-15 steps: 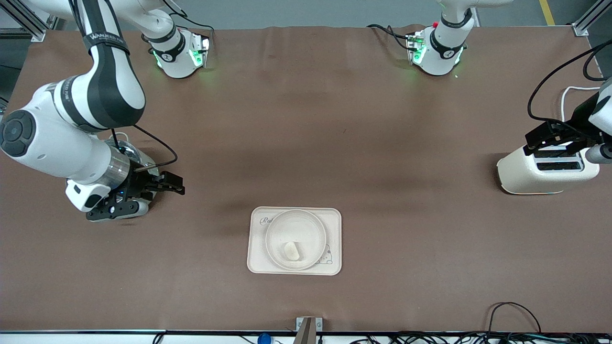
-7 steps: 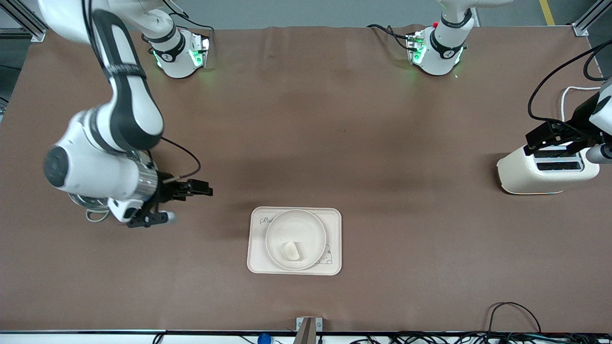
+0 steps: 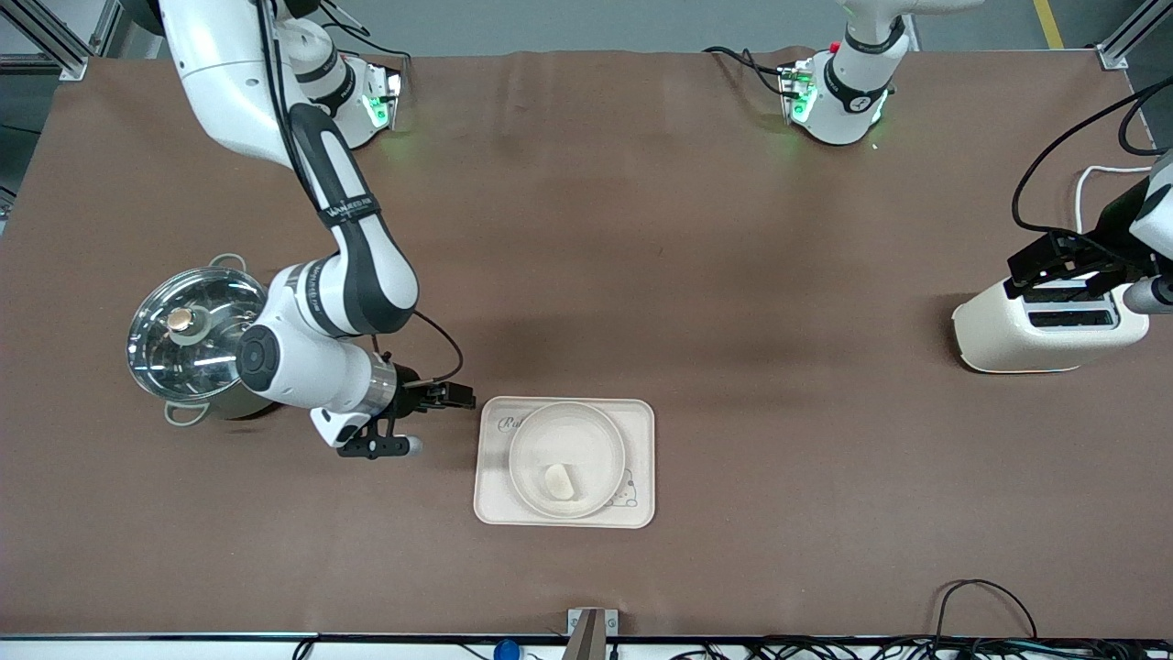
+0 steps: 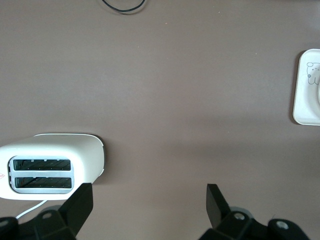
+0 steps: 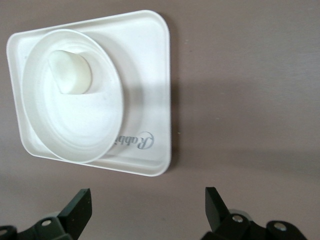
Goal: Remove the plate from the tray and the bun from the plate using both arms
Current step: 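Lower the right gripper and grasp the rim of the white plate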
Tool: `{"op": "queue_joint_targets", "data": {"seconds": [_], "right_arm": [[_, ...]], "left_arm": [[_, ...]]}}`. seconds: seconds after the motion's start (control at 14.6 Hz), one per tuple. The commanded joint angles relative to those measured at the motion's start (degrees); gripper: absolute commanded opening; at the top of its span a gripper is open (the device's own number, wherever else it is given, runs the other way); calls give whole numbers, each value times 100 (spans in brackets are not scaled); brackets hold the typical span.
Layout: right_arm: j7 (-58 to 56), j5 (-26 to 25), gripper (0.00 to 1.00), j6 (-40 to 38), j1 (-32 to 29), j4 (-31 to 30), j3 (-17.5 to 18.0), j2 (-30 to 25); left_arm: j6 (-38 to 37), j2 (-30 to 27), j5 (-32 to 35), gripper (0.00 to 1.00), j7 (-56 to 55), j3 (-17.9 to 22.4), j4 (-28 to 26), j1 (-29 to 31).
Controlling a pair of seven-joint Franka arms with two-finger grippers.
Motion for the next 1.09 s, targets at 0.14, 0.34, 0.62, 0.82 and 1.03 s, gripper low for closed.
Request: {"op": "queue_joint_targets", "data": {"seconds": [0.14, 0.34, 0.62, 0.82, 1.03], "right_arm": [[274, 599, 88, 410, 174, 502, -36, 534], [686, 608, 83, 560, 254, 898, -27, 859], [890, 608, 76, 1007, 272, 1145, 165, 1211], [890, 608, 70, 1193, 192, 1390, 351, 1483], [890, 608, 65, 1202, 184, 1557, 359, 1651]], "left_arm": [[-97, 36, 1, 100, 50, -6, 103, -3], [-97, 36, 1, 100, 50, -6, 103, -12], [-97, 36, 19, 100, 24, 3, 103, -30], [-97, 36, 45, 100, 24, -6, 95, -39], [-97, 36, 45, 100, 24, -6, 95, -47]]}}
